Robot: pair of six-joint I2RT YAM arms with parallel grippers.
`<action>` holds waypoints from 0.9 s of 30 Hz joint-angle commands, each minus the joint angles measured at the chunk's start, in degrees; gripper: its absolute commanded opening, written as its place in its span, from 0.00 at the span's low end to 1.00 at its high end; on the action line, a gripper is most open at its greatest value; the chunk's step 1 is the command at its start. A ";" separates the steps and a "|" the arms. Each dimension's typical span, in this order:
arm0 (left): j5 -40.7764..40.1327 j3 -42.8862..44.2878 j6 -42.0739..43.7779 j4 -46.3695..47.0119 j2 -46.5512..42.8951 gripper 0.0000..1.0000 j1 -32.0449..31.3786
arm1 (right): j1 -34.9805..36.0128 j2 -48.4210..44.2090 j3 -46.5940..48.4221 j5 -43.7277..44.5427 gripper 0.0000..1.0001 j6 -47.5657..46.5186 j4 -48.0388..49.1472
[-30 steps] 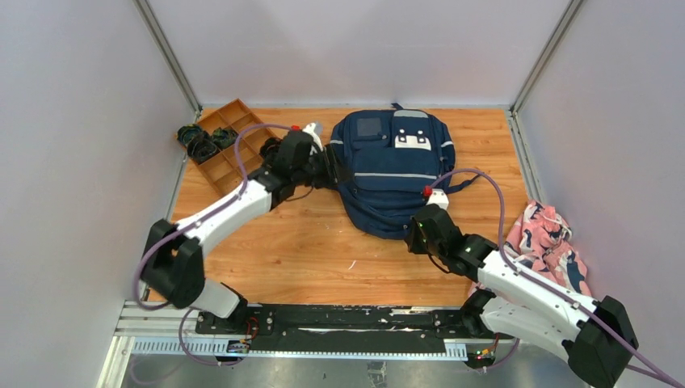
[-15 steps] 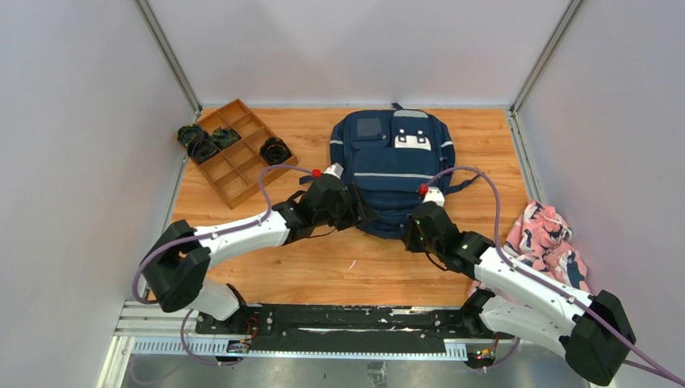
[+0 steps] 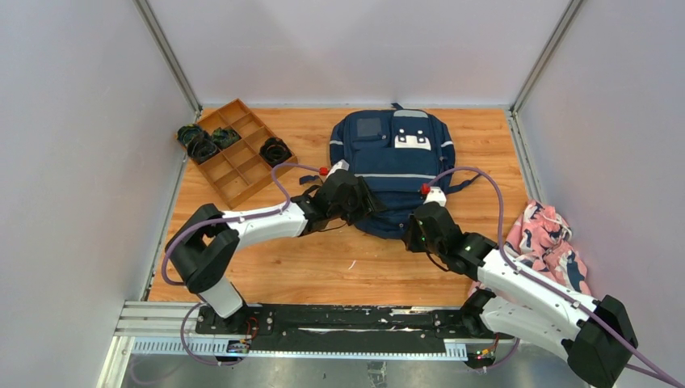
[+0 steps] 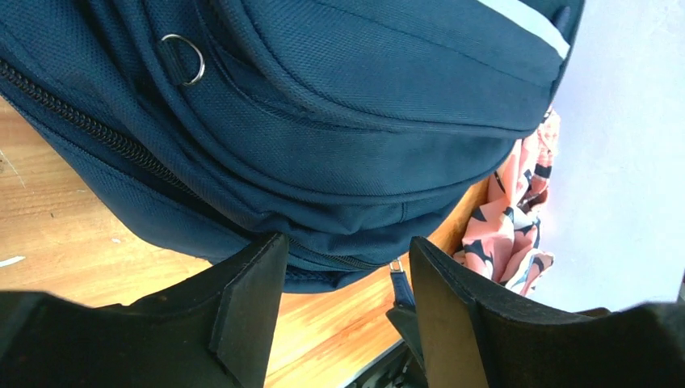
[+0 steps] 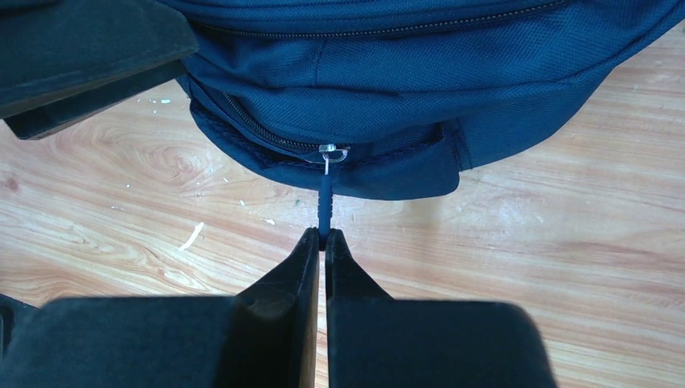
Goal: Pack the student bag
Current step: Zip the student bag at the center of the board.
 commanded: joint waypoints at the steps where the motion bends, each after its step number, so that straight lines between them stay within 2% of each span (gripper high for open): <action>1: -0.83 1.88 -1.01 -0.23 1.88 0.61 0.41 | -0.39 -1.09 -0.31 -0.67 0.00 0.02 -0.32; 8: 2.09 1.62 -1.90 0.18 2.87 0.53 0.41 | -0.43 -1.21 -0.80 -0.64 0.00 -0.17 -0.54; 14: 1.69 -0.29 -2.46 0.11 0.67 0.53 0.39 | -0.35 -1.25 -0.55 -0.49 0.00 -0.25 -0.42; 16: -0.80 -0.70 -2.31 -0.07 0.13 0.53 0.41 | -0.36 -1.29 -0.53 -0.50 0.00 -0.28 -0.31; 24: -0.29 0.46 -3.74 0.04 3.63 0.49 0.50 | -0.43 -1.17 -0.54 -0.55 0.00 -0.70 -0.28; 26: 0.20 0.77 -3.86 0.85 4.56 0.41 0.50 | -0.41 -1.19 -0.59 -0.47 0.00 -0.71 -0.40; 27: 0.41 1.03 -3.77 1.07 4.91 0.34 0.62 | -0.40 -1.29 -0.67 -0.35 0.00 -0.71 -0.45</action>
